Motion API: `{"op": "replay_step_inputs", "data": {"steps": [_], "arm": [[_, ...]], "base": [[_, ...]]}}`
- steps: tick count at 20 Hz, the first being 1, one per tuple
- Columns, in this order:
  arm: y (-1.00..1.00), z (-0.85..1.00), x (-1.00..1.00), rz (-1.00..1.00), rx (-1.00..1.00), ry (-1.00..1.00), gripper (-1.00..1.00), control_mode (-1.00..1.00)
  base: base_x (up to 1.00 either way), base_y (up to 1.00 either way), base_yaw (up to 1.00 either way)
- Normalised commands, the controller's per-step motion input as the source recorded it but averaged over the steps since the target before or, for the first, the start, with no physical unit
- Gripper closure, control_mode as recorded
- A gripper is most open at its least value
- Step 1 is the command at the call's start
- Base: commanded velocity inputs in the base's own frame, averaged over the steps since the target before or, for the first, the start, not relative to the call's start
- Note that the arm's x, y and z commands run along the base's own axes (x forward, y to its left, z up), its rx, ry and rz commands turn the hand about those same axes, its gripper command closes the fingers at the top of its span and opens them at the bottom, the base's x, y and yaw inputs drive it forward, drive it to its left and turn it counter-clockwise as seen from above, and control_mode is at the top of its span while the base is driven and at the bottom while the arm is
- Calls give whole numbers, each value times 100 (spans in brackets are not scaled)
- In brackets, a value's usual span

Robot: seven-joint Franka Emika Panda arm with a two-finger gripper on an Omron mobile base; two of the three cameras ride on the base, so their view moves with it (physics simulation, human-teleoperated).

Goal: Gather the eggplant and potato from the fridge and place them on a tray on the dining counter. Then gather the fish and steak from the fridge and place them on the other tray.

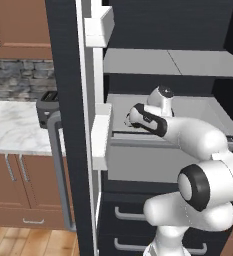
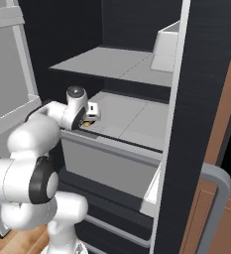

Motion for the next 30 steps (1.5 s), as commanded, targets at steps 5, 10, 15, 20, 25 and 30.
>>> {"op": "replay_step_inputs", "data": {"steps": [5, 10, 15, 20, 25, 30], "arm": [[0, -20, 28, 0, 0, 3, -100, -100], [0, -20, 34, 0, 0, 1, -100, -100], [0, -22, 42, 0, 0, 0, -100, -100], [0, -27, 32, 0, 0, 3, -100, -100], [0, -26, 28, 0, 0, 4, -100, -100], [0, -28, 20, 0, 0, 6, -100, -100]], "base": [[0, 0, 0], [0, 0, 0], [0, 0, 0], [0, 0, 0], [0, 0, 0], [0, 0, 0]]}}
